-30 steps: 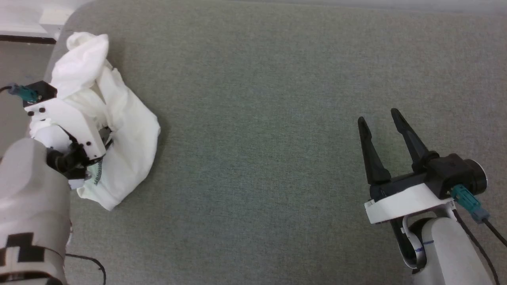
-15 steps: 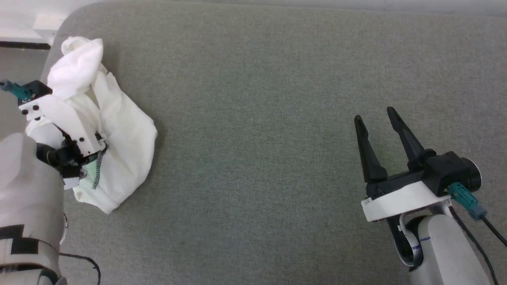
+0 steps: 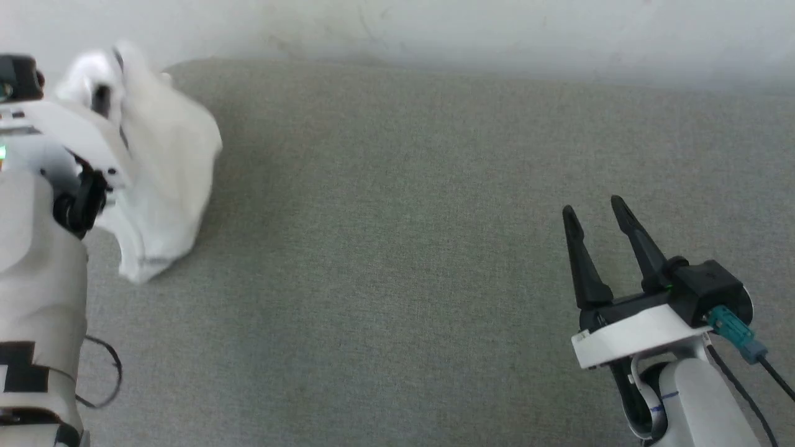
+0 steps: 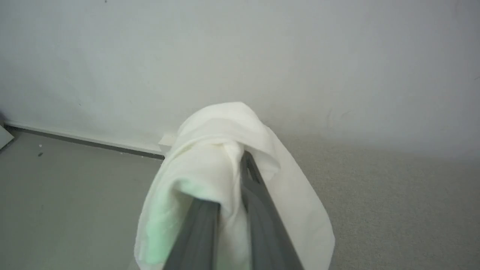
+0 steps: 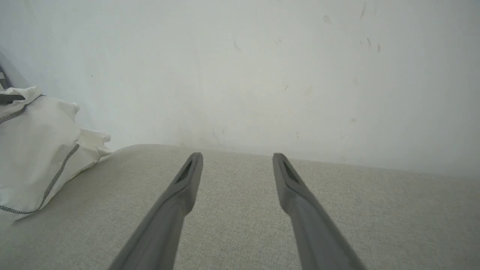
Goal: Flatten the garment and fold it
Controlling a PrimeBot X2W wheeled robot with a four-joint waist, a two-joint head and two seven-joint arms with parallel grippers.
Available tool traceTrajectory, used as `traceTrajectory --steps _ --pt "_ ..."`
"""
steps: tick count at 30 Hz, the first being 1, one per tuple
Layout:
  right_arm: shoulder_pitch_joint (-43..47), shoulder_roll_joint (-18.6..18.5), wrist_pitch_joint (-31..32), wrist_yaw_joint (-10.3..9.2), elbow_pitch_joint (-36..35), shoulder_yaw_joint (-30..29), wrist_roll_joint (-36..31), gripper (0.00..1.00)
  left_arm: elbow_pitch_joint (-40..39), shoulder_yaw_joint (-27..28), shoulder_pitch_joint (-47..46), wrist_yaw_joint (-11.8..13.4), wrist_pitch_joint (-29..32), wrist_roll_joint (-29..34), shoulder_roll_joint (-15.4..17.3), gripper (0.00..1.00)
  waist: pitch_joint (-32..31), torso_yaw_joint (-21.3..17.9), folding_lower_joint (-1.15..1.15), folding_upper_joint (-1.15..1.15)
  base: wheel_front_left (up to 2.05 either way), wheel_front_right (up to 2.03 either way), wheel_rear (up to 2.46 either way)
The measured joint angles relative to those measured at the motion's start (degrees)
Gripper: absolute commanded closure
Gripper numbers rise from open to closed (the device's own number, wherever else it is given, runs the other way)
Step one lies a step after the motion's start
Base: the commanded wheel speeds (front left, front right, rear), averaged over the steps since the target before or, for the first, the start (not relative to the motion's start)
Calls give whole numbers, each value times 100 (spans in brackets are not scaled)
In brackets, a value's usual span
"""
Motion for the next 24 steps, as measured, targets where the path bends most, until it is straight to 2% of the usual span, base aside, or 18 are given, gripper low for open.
traceTrajectory --steps 5,9,18,24 --pt "136 0 -7 0 1 -102 49 0 -292 -352 -252 148 -1176 481 -89 100 -247 -6 0 0 0 0 0" --pt "174 0 -21 0 -36 -162 69 0 -505 -536 -463 198 -1715 648 -252 100 -365 -99 0 0 0 0 0" --pt "224 0 -33 0 -122 -308 92 0 -1334 -722 -559 204 -1964 658 -1076 100 -441 -592 0 0 0 0 0" --pt "277 0 -33 0 -132 -346 126 0 -1693 -794 -168 196 -1976 390 -1645 100 -447 -1065 1 0 0 0 0"
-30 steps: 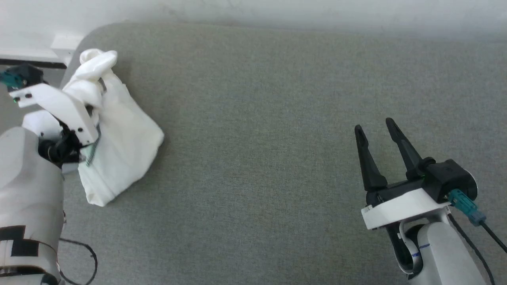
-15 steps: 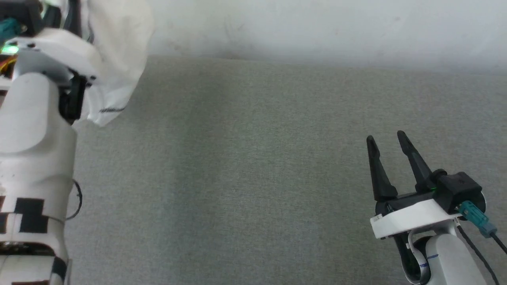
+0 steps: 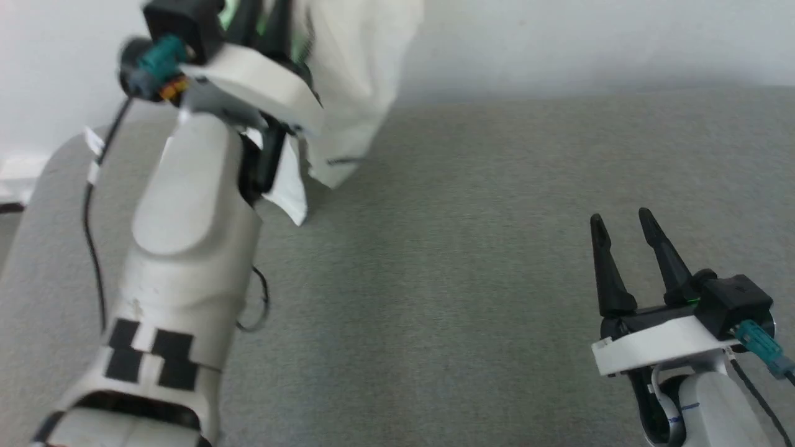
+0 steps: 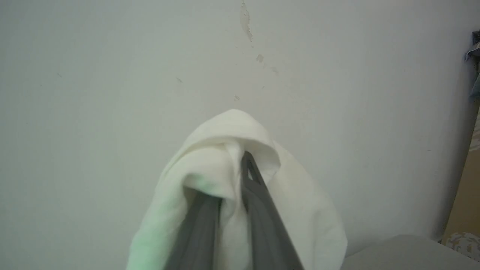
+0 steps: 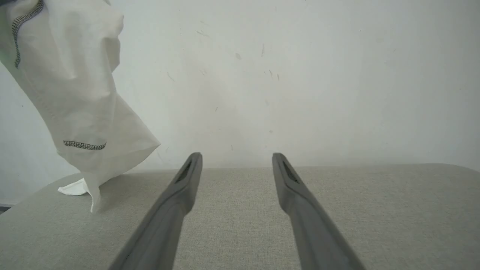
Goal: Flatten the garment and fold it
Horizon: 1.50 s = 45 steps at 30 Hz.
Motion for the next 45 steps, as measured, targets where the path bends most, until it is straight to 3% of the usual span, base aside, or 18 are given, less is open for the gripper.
traceTrajectory --steps 5,11,18,19,20,25,32,37,45 --pt "71 -4 0 0 -3 -94 22 0 -74 -85 775 54 0 -237 -263 100 24 -403 0 0 0 0 0" --pt "211 -5 1 0 5 -34 38 0 -34 -297 2391 178 0 -589 -366 100 41 -787 0 0 0 0 0" --pt "299 -7 45 0 7 18 38 0 -256 -898 3683 434 -2 -896 -401 100 -39 -836 -1 0 0 0 0" --pt "306 -9 51 0 4 31 38 0 -343 -968 3749 487 -1 -913 -401 62 -52 -814 0 0 0 0 0" --pt "318 -8 53 0 -1 45 37 0 -445 -1024 3797 563 -1 -900 -401 0 -67 -793 0 0 0 0 0" --pt "376 -7 103 0 -53 36 18 0 -1384 -1148 3957 799 -2 -470 -407 0 -160 -673 0 0 0 0 0" --pt "506 -7 211 0 -210 35 10 0 -2652 -668 4227 926 -1 54 -387 0 -314 -455 -1 0 0 0 0" --pt "552 -7 271 0 -314 29 8 0 -2862 -200 4447 1090 -1 109 -294 0 -352 -298 0 0 0 0 0" --pt "657 -7 414 0 -409 57 -127 0 -2743 448 4955 1214 -1 80 151 0 -399 -171 0 0 0 0 0"
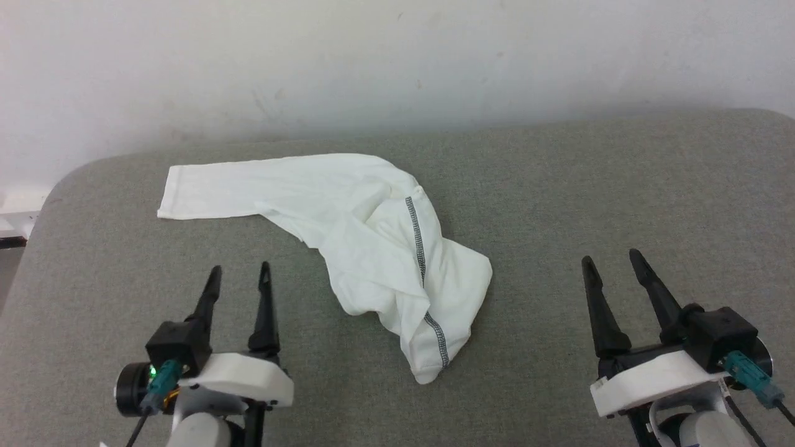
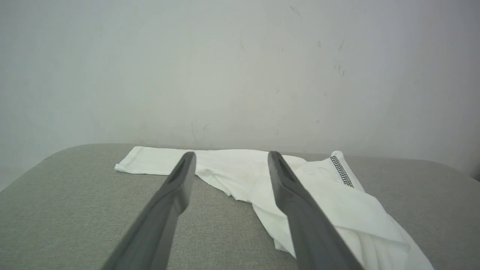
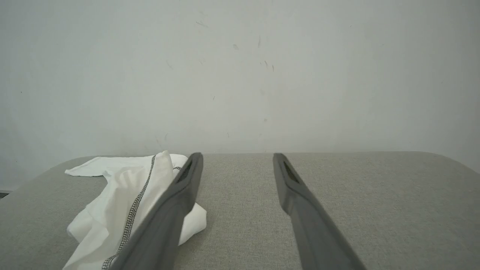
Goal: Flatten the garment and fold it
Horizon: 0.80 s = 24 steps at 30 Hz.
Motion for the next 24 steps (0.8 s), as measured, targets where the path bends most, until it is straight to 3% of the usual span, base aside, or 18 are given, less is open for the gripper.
traceTrajectory --steps 15,20,24 --pt "276 0 461 0 -153 27 -154 0 62 269 225 33 215 -223 398 0 -21 33 0 0 0 0 0" --pt "235 -3 1013 0 46 136 -10 0 12 263 225 31 261 -307 396 0 4 113 0 0 0 0 0" --pt "-184 -14 1611 0 303 580 154 0 -47 233 225 30 263 -342 375 0 33 196 0 0 0 0 0"
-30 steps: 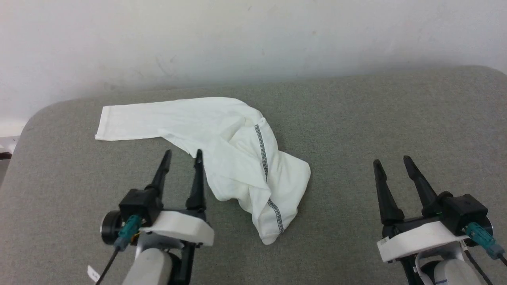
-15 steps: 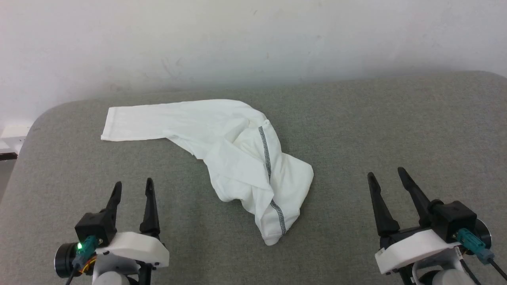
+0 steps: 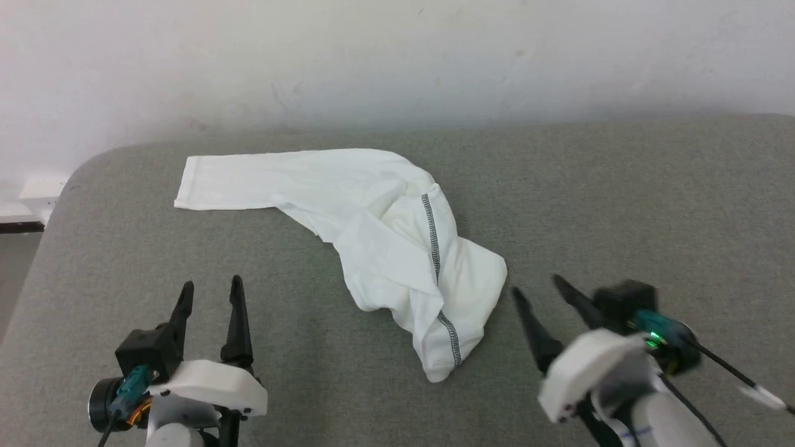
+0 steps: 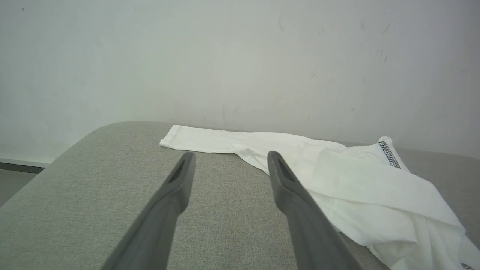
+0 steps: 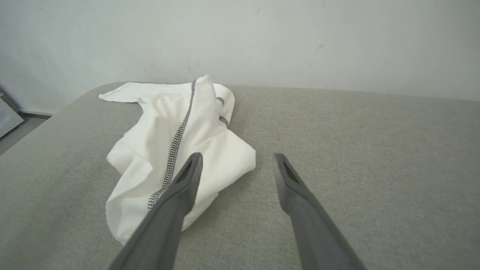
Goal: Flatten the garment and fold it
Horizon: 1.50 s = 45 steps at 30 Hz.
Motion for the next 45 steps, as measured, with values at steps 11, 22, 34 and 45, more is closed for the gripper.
traceTrajectory --steps 11,22,34,45 --pt "-1886 19 1373 0 1011 1675 403 0 -34 -164 -11 -35 -19 -19 -162 0 108 304 0 0 0 0 0" --pt "-2954 12 1658 0 2766 1996 578 100 141 -270 -143 -100 -113 -53 -260 0 226 605 1 0 0 0 0" --pt "-3015 -133 538 0 2421 1204 977 100 236 -258 -153 -132 -165 -60 -249 0 132 517 0 0 0 0 0" --pt "21 -218 656 0 267 -1194 477 100 162 -227 -124 -62 -144 -102 -157 0 45 200 0 0 0 0 0"
